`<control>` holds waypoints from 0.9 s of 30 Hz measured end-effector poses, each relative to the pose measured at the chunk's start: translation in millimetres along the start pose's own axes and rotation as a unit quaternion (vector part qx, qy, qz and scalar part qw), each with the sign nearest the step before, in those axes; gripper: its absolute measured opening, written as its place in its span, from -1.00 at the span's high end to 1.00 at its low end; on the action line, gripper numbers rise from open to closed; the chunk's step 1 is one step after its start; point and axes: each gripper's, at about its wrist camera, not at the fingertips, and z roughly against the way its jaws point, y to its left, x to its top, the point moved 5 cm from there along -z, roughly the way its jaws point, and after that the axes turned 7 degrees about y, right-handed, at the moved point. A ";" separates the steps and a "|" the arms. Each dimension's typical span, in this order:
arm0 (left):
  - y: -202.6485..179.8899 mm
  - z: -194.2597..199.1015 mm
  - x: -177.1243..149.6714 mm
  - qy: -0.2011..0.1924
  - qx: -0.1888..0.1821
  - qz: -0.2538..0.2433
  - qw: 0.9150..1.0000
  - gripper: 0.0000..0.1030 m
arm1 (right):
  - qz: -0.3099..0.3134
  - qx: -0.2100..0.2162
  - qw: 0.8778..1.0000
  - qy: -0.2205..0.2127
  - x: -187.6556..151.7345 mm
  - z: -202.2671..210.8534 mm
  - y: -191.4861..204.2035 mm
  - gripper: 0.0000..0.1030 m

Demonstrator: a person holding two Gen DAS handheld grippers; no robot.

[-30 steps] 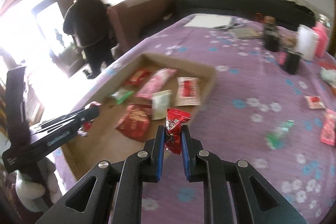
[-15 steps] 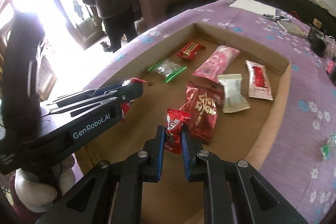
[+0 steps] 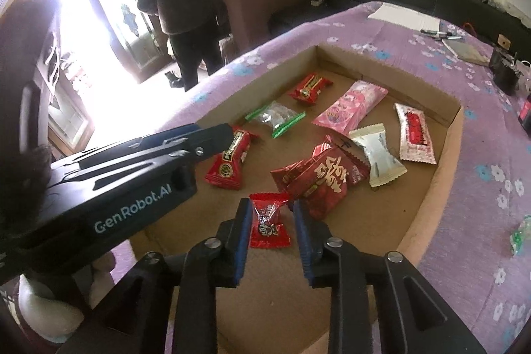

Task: Organize snacks
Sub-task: 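Carry the red bar and red candy into the box and open both grippers, then move both grippers back over the remaining snacks on the table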

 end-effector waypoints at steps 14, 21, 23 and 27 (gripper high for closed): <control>-37.5 28.1 -8.6 -0.027 0.065 -0.051 0.996 -0.50 | -0.026 -0.010 0.999 -0.042 -20.8 44.9 -25.0 0.31; -64.5 30.6 -17.2 -0.010 0.033 -0.075 0.997 -0.50 | -0.052 -0.016 0.997 -0.054 -32.1 60.3 -50.6 0.29; -74.0 31.4 -20.8 -0.003 0.007 -0.081 0.997 -0.50 | -0.060 -0.019 0.996 -0.057 -35.5 63.8 -58.4 0.27; -93.5 30.1 -27.1 0.008 -0.032 -0.096 0.995 -0.50 | -0.078 -0.028 0.995 -0.061 -43.2 71.0 -77.0 0.23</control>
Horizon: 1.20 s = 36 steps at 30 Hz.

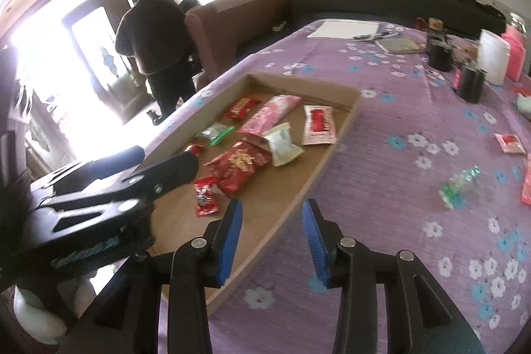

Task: Organize snacks
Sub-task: 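Move both grippers back over the remaining snacks on the table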

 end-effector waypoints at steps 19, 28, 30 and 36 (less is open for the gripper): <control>-58.9 -4.0 -9.2 0.032 -0.063 -0.048 0.996 -0.49 | -0.120 -0.081 0.989 -0.024 -14.2 39.5 -135.3 0.17; -85.5 -16.8 -16.4 0.064 -0.106 -0.061 0.991 -0.49 | -0.229 -0.139 0.962 -0.051 -28.4 81.2 -243.4 0.16; -91.8 -18.0 -18.1 0.067 -0.112 -0.066 0.989 -0.49 | -0.258 -0.130 0.955 -0.063 -28.5 90.4 -263.7 0.16; -105.3 -20.6 -19.9 0.068 -0.135 -0.079 0.985 -0.49 | -0.320 -0.097 0.939 -0.086 -17.4 96.6 -307.1 0.11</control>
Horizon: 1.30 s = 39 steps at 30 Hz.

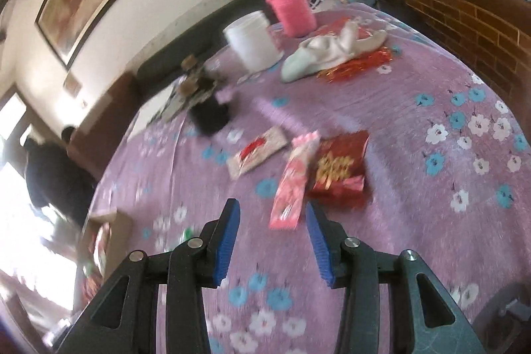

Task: Organize snacks
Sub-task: 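Move both grippers back over the remaining snacks on the table, then grasp the clear green-ended bag with the left gripper while the right grasps the pink candy pack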

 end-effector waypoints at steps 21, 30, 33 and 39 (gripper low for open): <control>-51.8 -56.0 57.3 0.011 0.098 -0.111 0.989 -0.49 | 0.070 -0.097 0.993 0.026 5.6 -66.5 11.7 0.12; -74.1 -121.9 80.2 0.032 0.130 -0.173 0.976 -0.48 | 0.091 -0.125 0.988 0.010 3.5 -70.3 18.5 0.13; -76.4 -133.6 79.3 0.044 0.131 -0.181 0.974 -0.48 | 0.088 -0.132 0.987 0.006 3.1 -69.3 16.6 0.35; -76.9 -138.2 78.6 0.058 0.113 -0.162 0.979 0.13 | 0.082 -0.122 0.989 0.007 2.3 -66.5 13.6 0.59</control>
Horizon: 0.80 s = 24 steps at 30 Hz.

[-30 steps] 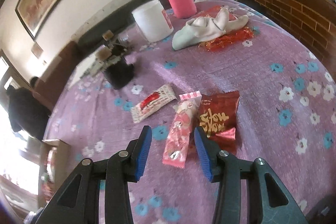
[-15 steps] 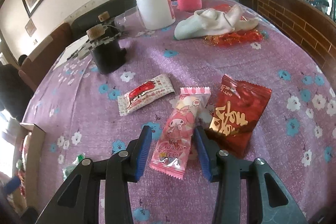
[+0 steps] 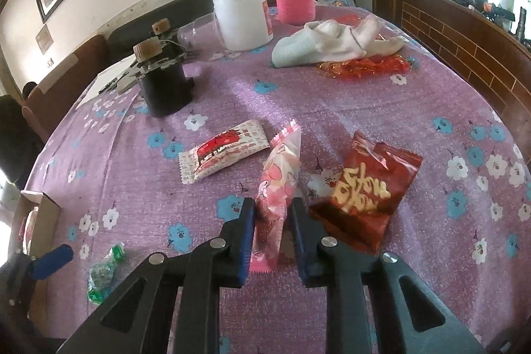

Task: Organize snacks
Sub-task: 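Grasp the clear green-ended bag with the left gripper while the right grasps the pink candy pack, then carry the clear bag and pink candy pack into the box and release both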

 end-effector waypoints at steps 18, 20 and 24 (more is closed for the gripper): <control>17.6 52.9 -20.5 -0.027 -0.080 0.068 0.994 0.65 | -0.003 0.072 0.997 0.001 -13.5 20.7 7.9 0.64; 19.9 59.3 -25.1 -0.028 -0.091 0.077 0.993 0.64 | -0.005 0.081 0.997 -0.001 -14.8 23.0 8.6 0.64; 25.4 69.5 -38.1 -0.029 -0.106 0.095 0.989 0.64 | -0.004 0.083 0.996 -0.004 -16.7 25.1 9.4 0.64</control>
